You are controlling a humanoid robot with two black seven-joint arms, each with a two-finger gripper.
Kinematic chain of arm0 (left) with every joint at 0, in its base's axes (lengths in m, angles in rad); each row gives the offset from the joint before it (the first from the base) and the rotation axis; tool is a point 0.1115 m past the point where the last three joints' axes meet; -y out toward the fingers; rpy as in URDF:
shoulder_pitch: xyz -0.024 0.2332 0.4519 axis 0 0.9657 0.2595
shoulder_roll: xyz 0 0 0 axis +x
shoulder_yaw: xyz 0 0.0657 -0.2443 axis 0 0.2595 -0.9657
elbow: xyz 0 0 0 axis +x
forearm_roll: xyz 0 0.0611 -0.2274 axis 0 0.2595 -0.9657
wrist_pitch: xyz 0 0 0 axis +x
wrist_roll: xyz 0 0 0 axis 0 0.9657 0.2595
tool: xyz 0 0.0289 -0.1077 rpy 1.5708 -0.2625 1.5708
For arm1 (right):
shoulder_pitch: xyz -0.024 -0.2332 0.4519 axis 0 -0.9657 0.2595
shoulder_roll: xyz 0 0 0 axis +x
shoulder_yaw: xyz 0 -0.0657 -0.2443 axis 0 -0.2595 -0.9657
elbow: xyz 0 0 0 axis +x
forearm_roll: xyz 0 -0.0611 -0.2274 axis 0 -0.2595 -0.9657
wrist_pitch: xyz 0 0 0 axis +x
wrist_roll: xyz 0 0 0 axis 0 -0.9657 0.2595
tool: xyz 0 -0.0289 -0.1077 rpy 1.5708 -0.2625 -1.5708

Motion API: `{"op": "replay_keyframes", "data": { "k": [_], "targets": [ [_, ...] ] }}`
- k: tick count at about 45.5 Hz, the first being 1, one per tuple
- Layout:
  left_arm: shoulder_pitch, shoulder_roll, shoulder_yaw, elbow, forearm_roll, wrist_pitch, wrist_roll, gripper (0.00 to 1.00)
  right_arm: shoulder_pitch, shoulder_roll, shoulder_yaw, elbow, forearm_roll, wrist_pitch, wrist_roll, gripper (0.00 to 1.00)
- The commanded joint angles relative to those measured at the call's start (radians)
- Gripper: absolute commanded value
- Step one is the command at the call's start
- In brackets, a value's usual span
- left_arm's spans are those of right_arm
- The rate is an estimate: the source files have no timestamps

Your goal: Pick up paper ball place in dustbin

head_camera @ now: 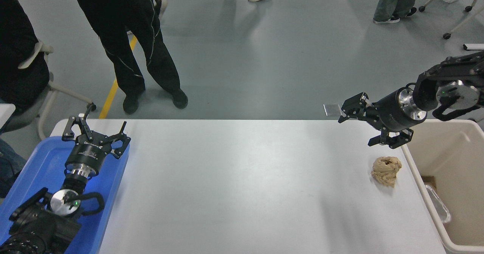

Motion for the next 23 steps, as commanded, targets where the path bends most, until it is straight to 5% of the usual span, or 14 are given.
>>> {"op": "replay_keyframes", "data": {
  "k": [1, 23],
  "targets": [
    [0.000, 0.000, -0.001, 0.000, 0.000, 0.000, 0.000, 0.99, -0.272, 0.033, 0.011, -0.200, -0.035, -0.110, -0.003, 1.00],
    [0.000, 0.000, -0.001, 0.000, 0.000, 0.000, 0.000, 0.99, -0.395, 0.085, 0.021, -0.309, -0.104, -0.265, -0.004, 1.00]
  ]
}}
